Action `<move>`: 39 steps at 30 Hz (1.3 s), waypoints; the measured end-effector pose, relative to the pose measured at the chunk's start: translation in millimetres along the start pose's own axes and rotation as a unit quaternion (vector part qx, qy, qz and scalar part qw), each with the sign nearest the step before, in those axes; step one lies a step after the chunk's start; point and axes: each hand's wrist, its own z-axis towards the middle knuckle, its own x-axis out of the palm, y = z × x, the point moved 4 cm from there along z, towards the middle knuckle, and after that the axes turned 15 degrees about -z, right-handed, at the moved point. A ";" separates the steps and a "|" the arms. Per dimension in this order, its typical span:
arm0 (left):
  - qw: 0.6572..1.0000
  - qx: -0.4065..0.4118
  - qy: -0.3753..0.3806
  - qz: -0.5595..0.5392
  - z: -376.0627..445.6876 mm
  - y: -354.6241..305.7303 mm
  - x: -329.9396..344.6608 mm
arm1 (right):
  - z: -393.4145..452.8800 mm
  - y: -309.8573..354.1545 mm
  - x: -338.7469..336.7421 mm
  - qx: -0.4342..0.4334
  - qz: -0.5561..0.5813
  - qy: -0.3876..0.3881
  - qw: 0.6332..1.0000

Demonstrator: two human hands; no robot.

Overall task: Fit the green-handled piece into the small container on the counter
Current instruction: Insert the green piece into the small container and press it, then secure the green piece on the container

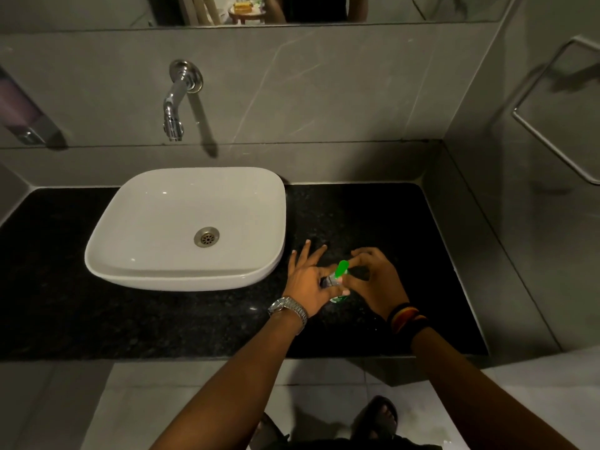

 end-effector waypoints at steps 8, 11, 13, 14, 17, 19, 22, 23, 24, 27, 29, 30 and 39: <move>1.000 -0.002 -0.011 0.008 -1.7 0.0 -0.2 | -1.3 -0.3 0.6 -0.028 0.004 0.032 0.999; 1.000 0.002 -0.014 0.010 -1.4 -0.1 0.6 | 1.4 -0.1 1.3 -0.010 0.001 0.012 1.000; 1.000 0.009 -0.013 0.006 -1.2 -1.3 -0.8 | 4.5 0.7 1.8 0.011 -0.008 -0.001 1.000; 1.000 0.011 -0.012 0.006 -1.2 -2.1 -1.4 | 4.5 0.3 3.1 0.019 -0.006 0.001 1.000; 1.000 0.010 -0.009 0.012 -1.9 -2.3 -0.7 | -1.6 -0.8 5.0 -0.007 0.014 0.022 1.000; 1.000 0.002 -0.010 0.008 -2.7 -1.0 0.1 | -3.9 -2.4 5.2 -0.026 0.025 0.021 0.999; 1.000 0.011 -0.016 0.005 -1.5 1.8 1.6 | -2.5 -0.7 4.2 0.001 0.010 -0.004 1.000; 1.000 0.014 -0.017 0.005 -0.8 2.4 2.0 | -1.4 0.8 4.3 0.019 0.009 -0.009 1.000; 1.000 0.016 -0.017 0.008 -0.1 2.4 2.0 | -0.4 1.6 4.7 0.033 0.014 -0.011 0.999; 1.000 0.011 -0.015 0.015 0.8 4.8 2.2 | -2.8 1.0 6.0 0.019 0.042 0.007 0.999; 1.000 0.009 -0.018 0.011 -0.4 4.9 2.8 | -4.2 -0.5 7.6 -0.010 0.034 0.020 0.999; 1.000 0.010 -0.018 0.009 -0.6 4.7 2.9 | -4.8 0.2 7.2 -0.015 0.029 0.021 0.999; 1.000 0.013 -0.015 0.011 -1.2 3.9 2.7 | -3.2 4.9 3.9 -0.019 0.027 0.029 0.999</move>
